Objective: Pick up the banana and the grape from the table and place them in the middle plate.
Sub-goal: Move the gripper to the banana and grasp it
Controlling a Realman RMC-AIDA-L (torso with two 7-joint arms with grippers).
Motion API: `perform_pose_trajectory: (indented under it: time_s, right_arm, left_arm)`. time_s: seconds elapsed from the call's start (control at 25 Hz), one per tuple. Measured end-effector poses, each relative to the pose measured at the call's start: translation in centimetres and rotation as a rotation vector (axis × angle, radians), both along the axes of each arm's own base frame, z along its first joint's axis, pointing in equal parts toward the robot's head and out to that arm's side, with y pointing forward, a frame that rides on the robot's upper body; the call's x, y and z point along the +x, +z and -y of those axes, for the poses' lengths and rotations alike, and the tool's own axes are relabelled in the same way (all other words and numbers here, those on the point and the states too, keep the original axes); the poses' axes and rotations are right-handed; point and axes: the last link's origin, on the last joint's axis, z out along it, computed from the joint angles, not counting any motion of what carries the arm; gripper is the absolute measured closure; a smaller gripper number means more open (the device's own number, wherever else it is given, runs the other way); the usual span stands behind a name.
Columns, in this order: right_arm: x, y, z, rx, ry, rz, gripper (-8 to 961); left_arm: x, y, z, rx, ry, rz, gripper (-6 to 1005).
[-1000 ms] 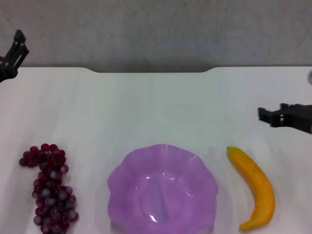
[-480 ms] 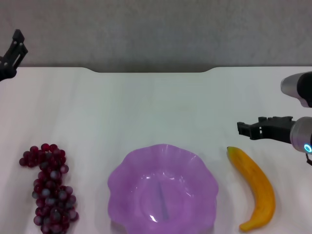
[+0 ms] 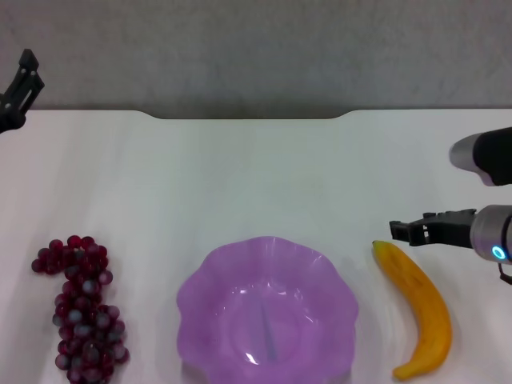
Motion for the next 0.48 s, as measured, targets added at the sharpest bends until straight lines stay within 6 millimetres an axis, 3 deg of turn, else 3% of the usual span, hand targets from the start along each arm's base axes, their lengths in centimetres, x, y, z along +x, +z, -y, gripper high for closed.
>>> perform_pose_trajectory:
  time_s: [0.48]
  right_arm:
    - [0.35, -1.03, -0.09, -0.047, -0.030, 0.018, 346]
  left_arm:
    - [0.11, 0.04, -0.05, 0.002, -0.004, 0.001, 123]
